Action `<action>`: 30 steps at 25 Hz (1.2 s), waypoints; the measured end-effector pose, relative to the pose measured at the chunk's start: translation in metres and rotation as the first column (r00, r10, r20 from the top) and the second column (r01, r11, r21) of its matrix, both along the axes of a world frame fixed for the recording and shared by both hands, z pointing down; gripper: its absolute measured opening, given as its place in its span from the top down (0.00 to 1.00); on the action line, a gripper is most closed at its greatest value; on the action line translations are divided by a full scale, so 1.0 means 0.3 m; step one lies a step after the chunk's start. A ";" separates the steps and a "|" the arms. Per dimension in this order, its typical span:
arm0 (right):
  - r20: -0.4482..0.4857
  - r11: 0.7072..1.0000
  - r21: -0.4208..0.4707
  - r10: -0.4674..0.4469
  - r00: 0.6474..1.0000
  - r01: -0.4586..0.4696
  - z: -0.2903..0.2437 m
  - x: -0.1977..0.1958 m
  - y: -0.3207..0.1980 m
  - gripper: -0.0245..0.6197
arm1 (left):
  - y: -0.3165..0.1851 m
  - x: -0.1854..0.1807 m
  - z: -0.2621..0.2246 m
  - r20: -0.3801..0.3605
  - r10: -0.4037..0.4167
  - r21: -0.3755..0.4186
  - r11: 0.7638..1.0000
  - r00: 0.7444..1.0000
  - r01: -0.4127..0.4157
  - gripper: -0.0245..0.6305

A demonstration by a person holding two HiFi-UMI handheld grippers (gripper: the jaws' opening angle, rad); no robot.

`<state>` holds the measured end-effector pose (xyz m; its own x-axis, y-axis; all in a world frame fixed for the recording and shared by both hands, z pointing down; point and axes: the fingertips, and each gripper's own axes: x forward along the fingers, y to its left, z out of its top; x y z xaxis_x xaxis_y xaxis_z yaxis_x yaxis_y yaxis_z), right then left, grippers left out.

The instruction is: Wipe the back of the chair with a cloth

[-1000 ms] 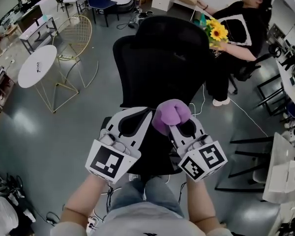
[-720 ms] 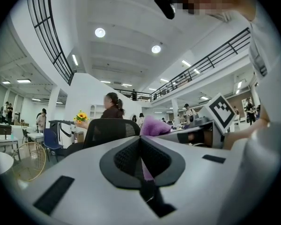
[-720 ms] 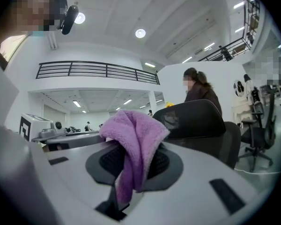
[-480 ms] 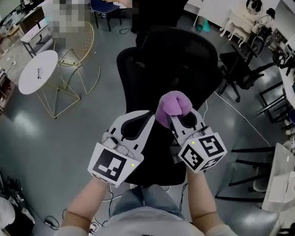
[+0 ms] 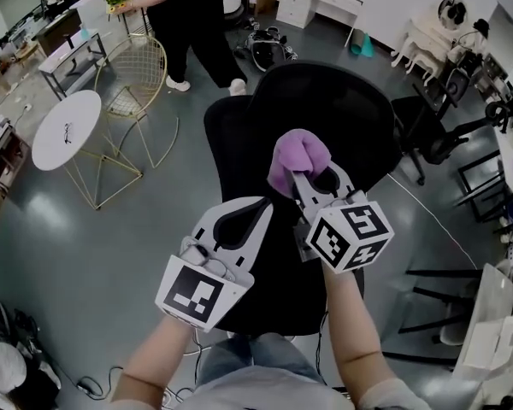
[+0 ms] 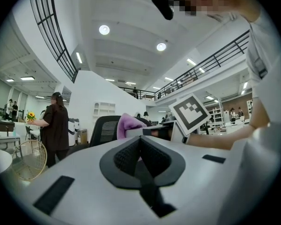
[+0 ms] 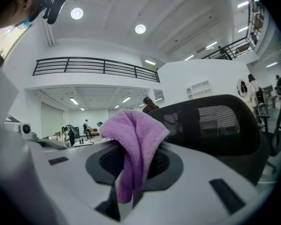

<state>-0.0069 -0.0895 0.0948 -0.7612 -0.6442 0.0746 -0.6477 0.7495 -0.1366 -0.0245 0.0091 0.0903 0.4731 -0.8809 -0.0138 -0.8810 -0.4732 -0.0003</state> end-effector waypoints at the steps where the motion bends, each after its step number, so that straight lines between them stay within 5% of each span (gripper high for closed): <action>1: -0.001 1.000 -0.003 -0.002 1.000 0.002 -0.002 -0.012 -0.023 0.82 | -0.013 -0.006 0.000 -0.001 -0.005 0.000 1.000 1.000 0.005 0.94; 20: -0.060 0.999 -0.008 0.043 0.997 -0.043 -0.050 -0.203 -0.305 0.82 | -0.118 -0.114 0.069 -0.020 -0.043 -0.050 0.998 0.999 0.042 0.94; 30: -0.074 0.989 -0.013 0.146 0.986 -0.148 -0.029 -0.078 -0.377 0.82 | -0.143 -0.089 0.096 -0.031 -0.030 -0.065 0.998 0.999 0.028 0.94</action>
<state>-0.0302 -0.2027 0.0862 -0.6503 -0.7468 0.1393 -0.7595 0.6431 -0.0980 -0.0511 -0.0338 0.1192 0.4479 -0.8936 0.0287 -0.8933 -0.4458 0.0571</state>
